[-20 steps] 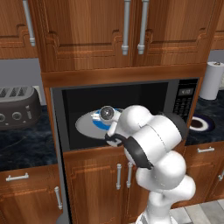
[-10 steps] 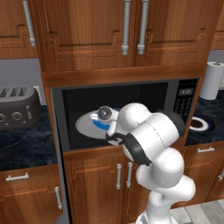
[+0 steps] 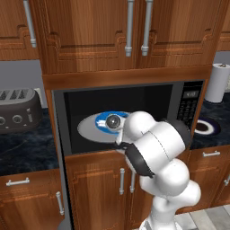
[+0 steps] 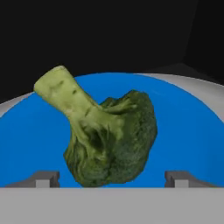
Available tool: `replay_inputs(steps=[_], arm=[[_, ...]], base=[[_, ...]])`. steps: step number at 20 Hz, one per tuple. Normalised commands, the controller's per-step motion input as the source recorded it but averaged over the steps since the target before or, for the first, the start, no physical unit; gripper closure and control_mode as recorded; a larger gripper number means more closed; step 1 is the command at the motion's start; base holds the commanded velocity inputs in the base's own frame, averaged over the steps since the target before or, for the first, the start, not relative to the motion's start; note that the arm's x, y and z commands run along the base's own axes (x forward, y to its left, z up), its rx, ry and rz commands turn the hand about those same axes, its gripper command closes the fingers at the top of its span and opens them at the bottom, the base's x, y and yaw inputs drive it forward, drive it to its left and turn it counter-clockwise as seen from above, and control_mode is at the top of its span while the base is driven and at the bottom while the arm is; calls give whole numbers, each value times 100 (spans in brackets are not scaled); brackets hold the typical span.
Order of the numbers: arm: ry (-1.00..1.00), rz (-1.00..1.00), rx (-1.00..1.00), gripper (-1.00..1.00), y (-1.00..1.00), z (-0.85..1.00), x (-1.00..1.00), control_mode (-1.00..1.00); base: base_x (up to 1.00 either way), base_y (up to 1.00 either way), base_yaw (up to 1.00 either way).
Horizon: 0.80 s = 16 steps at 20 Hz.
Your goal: Pick the broccoli from the counter and place it in the microwave.
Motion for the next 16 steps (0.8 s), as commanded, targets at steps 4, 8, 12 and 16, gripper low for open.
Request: replay_inputs(steps=[4,8,12,16], arm=[[0,0,0,-100,-2,13,-36,-100],[-3,0,0,-100,0,30,-45,-100],[0,0,0,-100,0,30,-89,-100],[5,0,0,-100,0,71,-86,-100]], base=[[0,0,0],[0,0,0],[0,0,0],[0,0,0]])
